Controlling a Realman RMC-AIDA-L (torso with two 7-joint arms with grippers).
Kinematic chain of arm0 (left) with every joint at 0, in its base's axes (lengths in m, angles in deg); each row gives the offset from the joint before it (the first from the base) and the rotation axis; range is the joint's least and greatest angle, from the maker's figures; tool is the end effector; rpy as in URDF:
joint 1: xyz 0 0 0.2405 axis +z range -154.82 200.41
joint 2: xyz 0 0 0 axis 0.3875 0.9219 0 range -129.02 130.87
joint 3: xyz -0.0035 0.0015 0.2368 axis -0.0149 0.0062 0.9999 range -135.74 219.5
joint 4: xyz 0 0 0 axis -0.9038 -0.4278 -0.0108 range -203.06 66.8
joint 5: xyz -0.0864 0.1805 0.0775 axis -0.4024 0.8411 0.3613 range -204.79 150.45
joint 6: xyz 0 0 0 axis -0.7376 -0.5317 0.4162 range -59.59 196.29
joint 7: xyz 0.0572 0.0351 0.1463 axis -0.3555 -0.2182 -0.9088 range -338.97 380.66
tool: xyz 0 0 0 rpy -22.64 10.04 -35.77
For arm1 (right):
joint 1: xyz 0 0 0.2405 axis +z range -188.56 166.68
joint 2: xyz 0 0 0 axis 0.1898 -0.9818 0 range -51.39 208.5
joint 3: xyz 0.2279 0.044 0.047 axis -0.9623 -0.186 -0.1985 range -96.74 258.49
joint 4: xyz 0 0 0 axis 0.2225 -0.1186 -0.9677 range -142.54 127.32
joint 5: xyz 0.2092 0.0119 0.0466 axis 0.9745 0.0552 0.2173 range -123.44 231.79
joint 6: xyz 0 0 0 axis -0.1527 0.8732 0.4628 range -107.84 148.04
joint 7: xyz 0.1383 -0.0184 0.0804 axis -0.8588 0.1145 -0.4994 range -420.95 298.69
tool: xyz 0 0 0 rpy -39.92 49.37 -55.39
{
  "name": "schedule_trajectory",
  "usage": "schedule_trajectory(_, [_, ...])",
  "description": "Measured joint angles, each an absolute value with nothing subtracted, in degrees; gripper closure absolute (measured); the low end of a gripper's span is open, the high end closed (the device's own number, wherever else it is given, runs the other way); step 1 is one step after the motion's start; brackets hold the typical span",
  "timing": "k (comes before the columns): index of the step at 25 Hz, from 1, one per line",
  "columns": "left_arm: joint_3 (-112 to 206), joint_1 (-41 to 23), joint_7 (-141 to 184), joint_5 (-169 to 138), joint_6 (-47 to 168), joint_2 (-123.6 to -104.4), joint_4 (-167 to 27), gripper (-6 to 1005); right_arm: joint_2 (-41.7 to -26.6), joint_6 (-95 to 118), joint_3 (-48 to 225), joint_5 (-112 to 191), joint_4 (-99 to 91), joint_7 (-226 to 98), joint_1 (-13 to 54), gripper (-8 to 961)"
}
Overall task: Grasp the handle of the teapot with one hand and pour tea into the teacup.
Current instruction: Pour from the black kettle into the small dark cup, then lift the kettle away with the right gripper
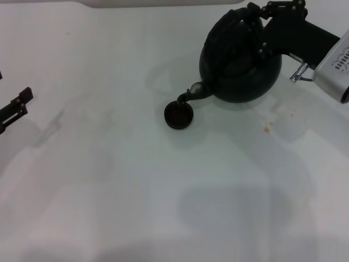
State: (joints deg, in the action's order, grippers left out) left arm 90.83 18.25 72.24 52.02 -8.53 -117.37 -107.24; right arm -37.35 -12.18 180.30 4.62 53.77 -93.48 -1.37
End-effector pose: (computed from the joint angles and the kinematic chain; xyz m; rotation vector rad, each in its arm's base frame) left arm -0.3452 0.2660 0.0472 -2.1057 -0.4863 -0.6409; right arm 0.2113 0.3595 -0.0224 -2.1628 -0.0464 0.3769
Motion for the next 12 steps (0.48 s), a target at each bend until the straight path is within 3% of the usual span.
schedule_trajectory(12, [90.8, 18.1, 72.1, 52.0, -8.5, -117.37, -107.1, 227, -37.37, -4.5, 184.9, 4.4, 58.2, -89.8, -2.6, 831])
